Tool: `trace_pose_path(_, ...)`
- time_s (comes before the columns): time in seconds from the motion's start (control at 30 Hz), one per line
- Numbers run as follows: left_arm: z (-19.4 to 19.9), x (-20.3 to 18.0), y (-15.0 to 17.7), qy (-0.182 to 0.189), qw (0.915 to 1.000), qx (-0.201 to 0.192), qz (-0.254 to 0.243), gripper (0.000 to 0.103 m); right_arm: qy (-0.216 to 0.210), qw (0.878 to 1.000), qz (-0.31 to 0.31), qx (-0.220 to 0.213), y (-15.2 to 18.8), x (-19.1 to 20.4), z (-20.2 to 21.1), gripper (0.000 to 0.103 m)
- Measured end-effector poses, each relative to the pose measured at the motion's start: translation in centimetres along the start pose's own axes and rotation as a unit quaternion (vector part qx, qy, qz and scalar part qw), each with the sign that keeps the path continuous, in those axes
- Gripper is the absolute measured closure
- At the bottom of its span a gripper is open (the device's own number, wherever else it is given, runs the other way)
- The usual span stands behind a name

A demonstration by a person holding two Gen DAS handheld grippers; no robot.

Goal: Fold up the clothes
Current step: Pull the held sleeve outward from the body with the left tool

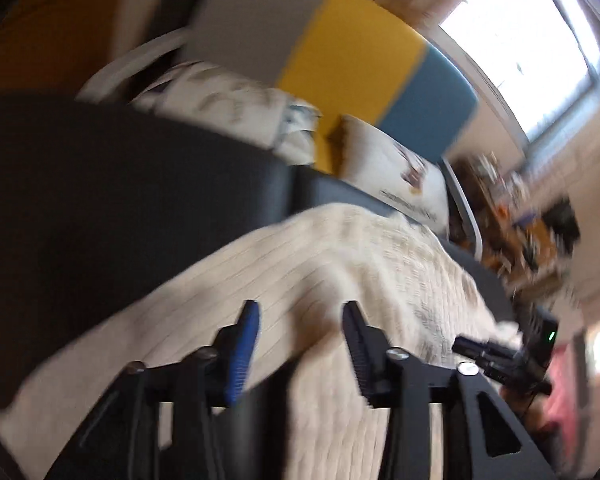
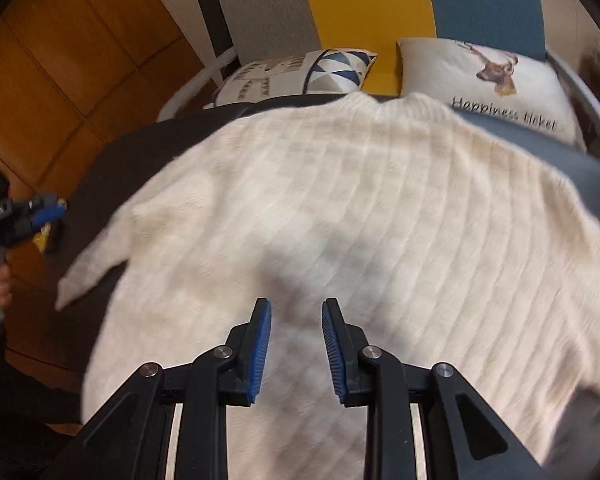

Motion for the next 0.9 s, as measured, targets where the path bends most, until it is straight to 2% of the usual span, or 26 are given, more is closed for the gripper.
trace_pose_path(0.07, 3.0, 5.3, 2.6, -0.027, 0.9984, -0.012, 0.049, 0.052, -0.008, 1.000, -0.004, 0.001, 1.0, 1.6, -0.5, 0.076)
trace_pose_path(0.17, 6.9, 12.7, 6.6, -0.071, 0.9907, -0.024, 0.114, 0.052, -0.015, 1.000, -0.008, 0.002, 2.3, 4.2, -1.3, 0.076)
trace_pose_path(0.3, 9.0, 19.3, 12.0, -0.085, 0.9802, -0.022, 0.178, 0.052, -0.016, 1.000, -0.007, 0.003, 3.0, 7.5, -2.2, 0.076)
trace_pose_path(0.5, 8.3, 22.1, 15.5, -0.047, 0.9755, -0.015, 0.215, 0.052, -0.020, 1.000, -0.010, 0.000, 3.3, 10.9, -2.3, 0.076)
trace_pose_path(0.6, 7.3, 21.7, 15.6, -0.024, 0.9765, -0.014, 0.213, 0.050, -0.011, 1.000, -0.001, -0.003, 3.2, 11.9, -2.0, 0.076)
trace_pose_path(0.7, 6.2, 21.7, 15.8, -0.021, 0.9762, -0.009, 0.216, 0.050, -0.008, 1.000, 0.002, -0.007, 3.1, 12.6, -1.7, 0.076)
trace_pose_path(0.8, 6.2, 21.8, 15.0, -0.015, 0.9757, -0.022, 0.218, 0.050, 0.005, 1.000, 0.009, -0.009, 3.1, 12.9, -1.5, 0.076)
trace_pose_path(0.87, 6.2, 22.1, 14.8, -0.022, 0.9754, -0.031, 0.217, 0.058, 0.011, 1.000, 0.012, -0.007, 2.9, 12.9, -1.7, 0.076)
trace_pose_path(0.9, 6.0, 22.3, 14.6, -0.036, 0.9759, -0.032, 0.213, 0.082, 0.018, 1.000, 0.012, -0.006, 2.7, 12.8, -2.0, 0.076)
Point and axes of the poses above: each gripper's, at about its wrist camera, not at the fingertips, and z roughly against the way its jaws point, x to its left, y to its underside, the point moved 9 cm from there along -z, roughly the way its jaws point, and after that the axes turned 9 degrees about x, right-handed, at the moved point
